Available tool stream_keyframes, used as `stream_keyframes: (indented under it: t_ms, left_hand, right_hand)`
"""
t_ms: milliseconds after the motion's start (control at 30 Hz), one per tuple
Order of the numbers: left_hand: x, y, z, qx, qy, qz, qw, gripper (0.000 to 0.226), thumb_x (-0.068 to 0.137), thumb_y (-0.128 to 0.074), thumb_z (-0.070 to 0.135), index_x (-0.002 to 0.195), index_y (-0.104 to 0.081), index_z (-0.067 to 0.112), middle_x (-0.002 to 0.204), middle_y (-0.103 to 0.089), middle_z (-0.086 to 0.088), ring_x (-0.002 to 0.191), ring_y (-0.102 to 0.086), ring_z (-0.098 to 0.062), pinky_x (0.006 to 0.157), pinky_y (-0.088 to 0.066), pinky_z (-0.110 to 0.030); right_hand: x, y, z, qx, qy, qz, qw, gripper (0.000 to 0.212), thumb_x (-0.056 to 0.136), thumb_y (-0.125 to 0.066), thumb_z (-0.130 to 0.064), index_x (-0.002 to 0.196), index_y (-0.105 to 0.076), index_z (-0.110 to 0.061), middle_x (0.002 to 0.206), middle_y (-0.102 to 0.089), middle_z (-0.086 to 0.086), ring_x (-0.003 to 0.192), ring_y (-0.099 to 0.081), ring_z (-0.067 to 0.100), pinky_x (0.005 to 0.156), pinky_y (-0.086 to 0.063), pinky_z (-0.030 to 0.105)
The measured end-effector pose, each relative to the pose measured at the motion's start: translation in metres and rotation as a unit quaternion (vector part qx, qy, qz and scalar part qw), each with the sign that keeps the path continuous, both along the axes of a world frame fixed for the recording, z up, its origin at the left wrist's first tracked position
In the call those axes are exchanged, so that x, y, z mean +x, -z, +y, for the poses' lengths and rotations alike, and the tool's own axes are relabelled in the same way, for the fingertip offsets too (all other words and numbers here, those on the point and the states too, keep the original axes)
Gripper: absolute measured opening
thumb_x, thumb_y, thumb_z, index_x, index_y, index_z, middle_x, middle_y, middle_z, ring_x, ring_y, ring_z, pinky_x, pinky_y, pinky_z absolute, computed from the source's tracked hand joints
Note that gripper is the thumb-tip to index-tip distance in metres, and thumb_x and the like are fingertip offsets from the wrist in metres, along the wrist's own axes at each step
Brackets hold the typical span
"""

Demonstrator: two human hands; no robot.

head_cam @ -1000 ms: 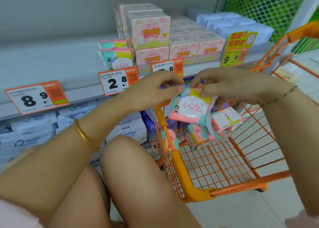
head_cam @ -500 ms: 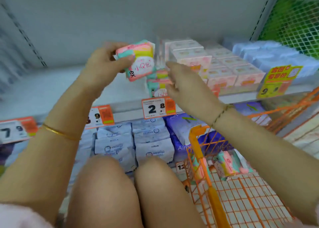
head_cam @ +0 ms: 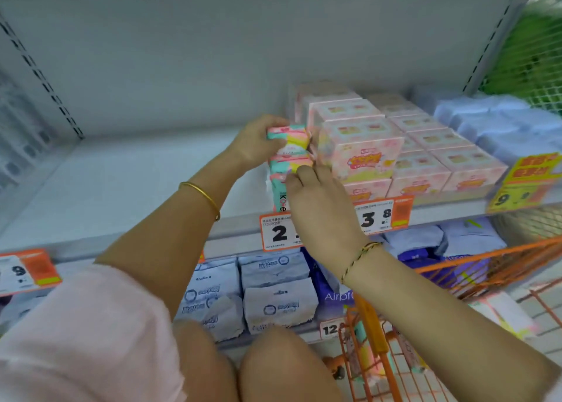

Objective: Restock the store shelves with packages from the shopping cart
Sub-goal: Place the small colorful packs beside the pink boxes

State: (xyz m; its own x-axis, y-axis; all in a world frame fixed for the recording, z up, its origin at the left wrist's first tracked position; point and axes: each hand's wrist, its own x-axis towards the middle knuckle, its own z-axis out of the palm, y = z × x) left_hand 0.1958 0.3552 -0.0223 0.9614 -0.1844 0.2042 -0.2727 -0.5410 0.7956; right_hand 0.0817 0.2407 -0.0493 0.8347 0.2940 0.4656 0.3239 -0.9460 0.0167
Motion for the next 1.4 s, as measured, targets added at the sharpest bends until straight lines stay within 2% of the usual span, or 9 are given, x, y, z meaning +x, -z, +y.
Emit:
stream_keyframes:
  t_ms: [300, 500, 567, 667, 867, 967, 1067, 1267, 1400]
  left_hand:
    - [-0.003, 0.015, -0.003, -0.004, 0.017, 0.085, 0.996, 0.037, 0.094, -0.041, -0.002, 0.129, -0.052, 0.003, 0.129, -0.051, -0.011, 0.103, -0.048, -0.013, 0.065, -0.042, 0.000]
    - [-0.026, 0.011, -0.003, 0.084, -0.063, -0.040, 0.994, 0.039, 0.090, -0.041, 0.021, 0.123, -0.060, 0.013, 0.129, -0.052, -0.012, 0.125, -0.044, -0.025, 0.109, -0.030, -0.032]
    - [-0.063, 0.006, -0.016, 0.025, -0.096, -0.163, 0.982, 0.038, 0.083, -0.042, 0.018, 0.112, -0.064, 0.012, 0.119, -0.058, -0.007, 0.117, -0.048, -0.022, 0.102, -0.033, -0.026]
    - [-0.125, 0.010, -0.049, -0.038, -0.019, -0.265, 0.963, 0.028, 0.081, -0.045, 0.008, 0.099, -0.066, 0.008, 0.103, -0.060, -0.001, 0.102, -0.052, -0.018, 0.090, -0.039, -0.027]
    - [-0.181, 0.045, -0.134, 0.082, 0.221, -0.210, 0.949, 0.038, 0.075, -0.036, 0.017, 0.095, -0.067, 0.008, 0.100, -0.061, -0.011, 0.097, -0.056, -0.031, 0.084, -0.041, -0.037]
    - [-0.180, 0.062, -0.157, 0.132, 0.260, -0.185, 0.939, 0.040, 0.074, -0.035, 0.020, 0.093, -0.068, 0.010, 0.097, -0.062, -0.012, 0.093, -0.057, -0.033, 0.081, -0.044, -0.040]
    - [-0.176, 0.075, -0.160, 0.140, 0.266, -0.172, 0.938, 0.037, 0.076, -0.036, 0.016, 0.094, -0.067, 0.007, 0.097, -0.062, -0.014, 0.094, -0.057, -0.034, 0.082, -0.046, -0.042]
    - [-0.170, 0.081, -0.155, 0.086, 0.215, -0.158, 0.960, 0.028, 0.078, -0.044, 0.004, 0.095, -0.067, 0.003, 0.096, -0.060, -0.013, 0.095, -0.055, -0.030, 0.084, -0.043, -0.036]
    - [-0.174, 0.079, -0.155, 0.062, 0.213, -0.154, 0.963, 0.029, 0.079, -0.045, 0.002, 0.098, -0.066, 0.003, 0.100, -0.059, -0.012, 0.096, -0.055, -0.027, 0.085, -0.042, -0.032]
  right_hand:
    - [-0.002, 0.006, 0.001, -0.013, 0.024, 0.000, 1.000, 0.055, 0.065, -0.018, 0.000, 0.084, -0.069, 0.003, 0.076, -0.063, 0.017, 0.075, -0.062, 0.036, 0.062, -0.056, 0.037]
    - [-0.025, -0.012, -0.013, 0.002, 0.015, 0.013, 1.000, 0.035, 0.064, -0.051, 0.005, 0.094, -0.068, 0.000, 0.089, -0.066, 0.015, 0.083, -0.062, 0.036, 0.059, -0.056, 0.036]
    - [-0.046, -0.024, -0.033, -0.011, 0.009, 0.052, 0.999, 0.035, 0.067, -0.064, 0.005, 0.101, -0.065, -0.004, 0.099, -0.062, 0.013, 0.091, -0.059, 0.035, 0.061, -0.054, 0.038]
    - [-0.078, -0.042, -0.081, -0.049, 0.027, 0.165, 0.985, 0.027, 0.092, -0.048, -0.013, 0.117, -0.057, -0.015, 0.116, -0.054, 0.007, 0.109, -0.051, 0.030, 0.081, -0.049, 0.042]
    - [-0.102, -0.017, -0.172, -0.128, 0.143, 0.340, 0.920, 0.030, 0.095, -0.043, -0.018, 0.066, -0.045, -0.013, 0.070, -0.048, 0.009, 0.062, -0.045, 0.024, 0.066, -0.036, 0.033]
    - [-0.089, 0.026, -0.205, -0.147, 0.179, 0.468, 0.853, 0.023, 0.097, -0.044, -0.022, 0.094, -0.062, -0.008, 0.108, -0.062, 0.020, 0.090, -0.058, 0.029, 0.077, -0.043, 0.031]
    - [-0.082, 0.066, -0.225, -0.120, 0.214, 0.515, 0.822, 0.051, 0.097, -0.044, -0.041, 0.129, -0.051, -0.003, 0.126, -0.055, 0.017, 0.113, -0.055, 0.031, 0.094, -0.044, 0.036]
    - [-0.086, 0.113, -0.232, -0.068, 0.318, 0.425, 0.845, 0.075, 0.081, -0.067, -0.042, 0.131, -0.033, 0.002, 0.129, -0.046, 0.020, 0.119, -0.049, 0.035, 0.093, -0.045, 0.040]
    - [-0.086, 0.071, -0.228, 0.044, 0.239, 0.506, 0.828, 0.044, 0.079, -0.070, -0.034, 0.105, -0.045, -0.009, 0.091, -0.052, 0.007, 0.076, -0.055, 0.023, 0.062, -0.046, 0.033]
